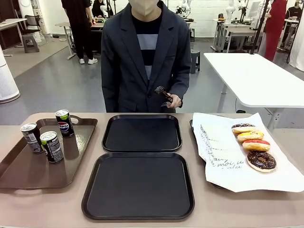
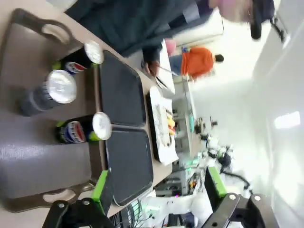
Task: Set up donuts and drinks on trays.
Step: Pick up one Pepsi coke and place it on the Flat Tray.
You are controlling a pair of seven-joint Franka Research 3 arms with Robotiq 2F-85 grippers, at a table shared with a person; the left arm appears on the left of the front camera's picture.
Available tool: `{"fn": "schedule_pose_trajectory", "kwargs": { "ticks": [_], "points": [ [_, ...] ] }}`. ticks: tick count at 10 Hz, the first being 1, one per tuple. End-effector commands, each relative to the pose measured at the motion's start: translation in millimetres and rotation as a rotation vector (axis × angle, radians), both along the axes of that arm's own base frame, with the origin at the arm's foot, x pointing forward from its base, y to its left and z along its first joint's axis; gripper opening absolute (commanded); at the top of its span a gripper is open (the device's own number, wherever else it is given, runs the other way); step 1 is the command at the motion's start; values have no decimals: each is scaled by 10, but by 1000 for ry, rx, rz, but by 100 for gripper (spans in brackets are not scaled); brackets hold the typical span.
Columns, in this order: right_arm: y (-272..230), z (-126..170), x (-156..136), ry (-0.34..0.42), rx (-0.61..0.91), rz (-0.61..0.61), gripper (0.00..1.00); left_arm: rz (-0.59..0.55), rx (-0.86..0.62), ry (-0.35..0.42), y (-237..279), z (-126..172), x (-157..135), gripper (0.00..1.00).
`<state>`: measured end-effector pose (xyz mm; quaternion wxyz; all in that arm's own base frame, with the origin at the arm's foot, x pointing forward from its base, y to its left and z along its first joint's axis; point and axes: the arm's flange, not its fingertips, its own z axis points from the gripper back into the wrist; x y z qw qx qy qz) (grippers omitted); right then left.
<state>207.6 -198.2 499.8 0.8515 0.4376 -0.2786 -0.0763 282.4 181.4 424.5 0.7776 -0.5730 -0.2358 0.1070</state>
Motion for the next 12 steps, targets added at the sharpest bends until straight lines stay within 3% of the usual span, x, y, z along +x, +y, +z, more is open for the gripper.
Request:
{"fn": "schedule_pose_trajectory", "kwargs": {
  "ticks": [1,4,5,6,12],
  "points": [
    [612,-1027,-493,18,59,64,100,27,-10,1,-55,-210,-145,100],
    [498,-1204,-645,-20,144,11,100,3,41,37,-74,-192,-164,100],
    [528,-1217,-596,34,107,-24,100,-8,118,11,-115,-128,-164,100],
    [-407,-638,-469,18,125,30,100,20,9,50,122,-247,-80,100],
    [-407,-638,-469,18,125,30,100,20,9,50,122,-247,-80,100]
  ]
}}
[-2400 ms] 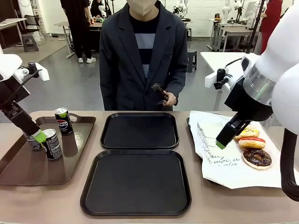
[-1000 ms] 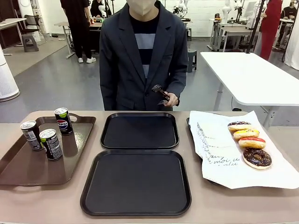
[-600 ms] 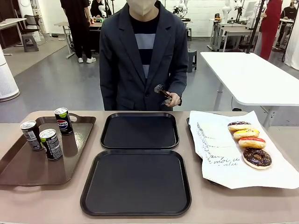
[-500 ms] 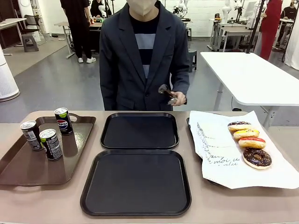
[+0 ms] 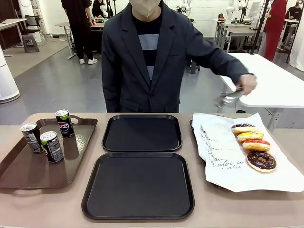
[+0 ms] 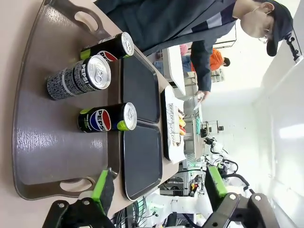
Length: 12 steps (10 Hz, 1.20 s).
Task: Set up donuts and drinks on trays.
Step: Pick up one Pepsi coke and place it on the Flat Tray.
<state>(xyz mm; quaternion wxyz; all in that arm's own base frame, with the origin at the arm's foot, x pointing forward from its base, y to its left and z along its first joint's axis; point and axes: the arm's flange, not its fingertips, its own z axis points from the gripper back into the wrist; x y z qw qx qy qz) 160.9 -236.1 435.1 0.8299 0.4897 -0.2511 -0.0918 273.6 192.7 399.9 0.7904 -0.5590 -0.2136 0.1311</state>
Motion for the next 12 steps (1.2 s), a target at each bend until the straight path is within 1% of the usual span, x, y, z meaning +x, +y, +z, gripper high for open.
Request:
{"fn": "schedule_pose_trajectory", "kwargs": {
  "ticks": [1,11,12],
  "points": [
    [-27,9,-2,-23,5,6,100,4,-11,-21,9,-1,8,100],
    [-27,9,-2,-23,5,6,100,4,-11,-21,9,-1,8,100],
    [-27,9,-2,-23,5,6,100,-2,0,0,-5,5,-1,100]
  ]
}}
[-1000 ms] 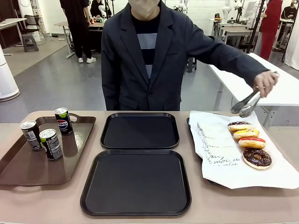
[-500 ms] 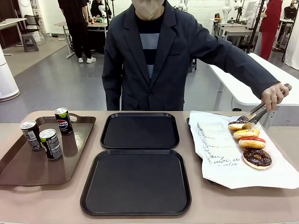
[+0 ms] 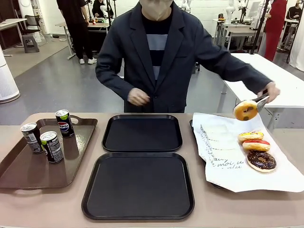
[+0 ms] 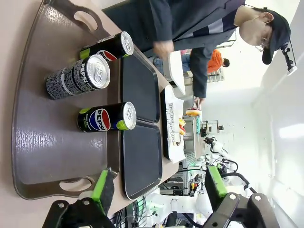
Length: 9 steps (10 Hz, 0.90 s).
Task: Set up donuts and drinks on trays.
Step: Pick up one Pepsi coke and place it on the Flat Tray.
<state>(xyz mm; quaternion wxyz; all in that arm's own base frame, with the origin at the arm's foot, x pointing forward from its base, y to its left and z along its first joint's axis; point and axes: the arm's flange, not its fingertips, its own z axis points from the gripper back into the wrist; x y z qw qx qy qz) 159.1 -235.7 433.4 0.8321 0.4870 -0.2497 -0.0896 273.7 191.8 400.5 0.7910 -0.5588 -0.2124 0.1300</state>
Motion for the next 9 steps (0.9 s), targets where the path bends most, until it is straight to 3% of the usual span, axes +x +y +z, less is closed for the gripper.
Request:
{"fn": "schedule_pose_trajectory", "kwargs": {
  "ticks": [1,3,5,8,9],
  "points": [
    [-31,26,16,-24,13,2,100,74,109,-14,-57,131,10,100],
    [-31,26,16,-24,13,2,100,77,340,13,-296,565,29,100],
    [-31,26,16,-24,13,2,100,83,592,92,-593,1050,200,100],
    [-31,26,16,-24,13,2,100,103,1027,216,-1234,1231,501,100],
    [-31,26,16,-24,13,2,100,124,1107,233,-1486,1223,660,100]
  ]
}}
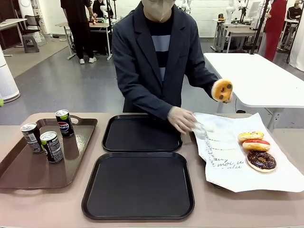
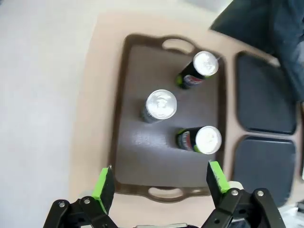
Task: Set up donuts and drinks on trays.
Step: Pick up one Pepsi coke and place it on the Flat Tray.
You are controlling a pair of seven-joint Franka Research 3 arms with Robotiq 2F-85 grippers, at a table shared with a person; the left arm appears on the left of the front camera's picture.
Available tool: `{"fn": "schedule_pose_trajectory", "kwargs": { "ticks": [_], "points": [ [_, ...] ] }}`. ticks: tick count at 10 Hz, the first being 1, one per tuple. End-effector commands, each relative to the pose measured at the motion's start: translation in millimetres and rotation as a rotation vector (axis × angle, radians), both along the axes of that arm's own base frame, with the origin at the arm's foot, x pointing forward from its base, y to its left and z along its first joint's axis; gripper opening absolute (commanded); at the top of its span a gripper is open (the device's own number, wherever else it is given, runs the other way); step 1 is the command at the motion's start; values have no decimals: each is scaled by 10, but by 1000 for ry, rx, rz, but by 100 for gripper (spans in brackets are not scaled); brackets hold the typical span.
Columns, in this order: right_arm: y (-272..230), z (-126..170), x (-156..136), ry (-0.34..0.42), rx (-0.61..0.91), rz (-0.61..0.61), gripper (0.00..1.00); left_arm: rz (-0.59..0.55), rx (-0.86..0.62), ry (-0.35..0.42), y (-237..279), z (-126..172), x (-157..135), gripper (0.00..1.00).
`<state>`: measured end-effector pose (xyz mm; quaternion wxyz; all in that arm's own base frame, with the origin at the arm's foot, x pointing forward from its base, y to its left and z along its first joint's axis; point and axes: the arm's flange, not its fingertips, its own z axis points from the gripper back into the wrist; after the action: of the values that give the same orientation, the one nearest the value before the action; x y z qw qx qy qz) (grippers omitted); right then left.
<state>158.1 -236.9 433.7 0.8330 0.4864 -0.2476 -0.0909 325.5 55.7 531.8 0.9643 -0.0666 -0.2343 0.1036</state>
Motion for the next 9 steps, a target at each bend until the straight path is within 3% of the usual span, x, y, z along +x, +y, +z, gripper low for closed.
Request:
{"fn": "schedule_pose_trajectory", "kwargs": {
  "ticks": [1,5,7,8,9],
  "points": [
    [-19,24,25,-30,13,2,100,19,108,110,-330,-141,280,100],
    [-19,24,25,-30,13,2,100,20,191,122,-835,-441,693,100],
    [-19,24,25,-30,13,2,100,-5,153,77,-904,-462,621,100],
    [-19,24,25,-30,13,2,100,-8,182,129,-865,-486,648,100],
    [-19,24,25,-30,13,2,100,-8,182,129,-865,-486,648,100]
  ]
}}
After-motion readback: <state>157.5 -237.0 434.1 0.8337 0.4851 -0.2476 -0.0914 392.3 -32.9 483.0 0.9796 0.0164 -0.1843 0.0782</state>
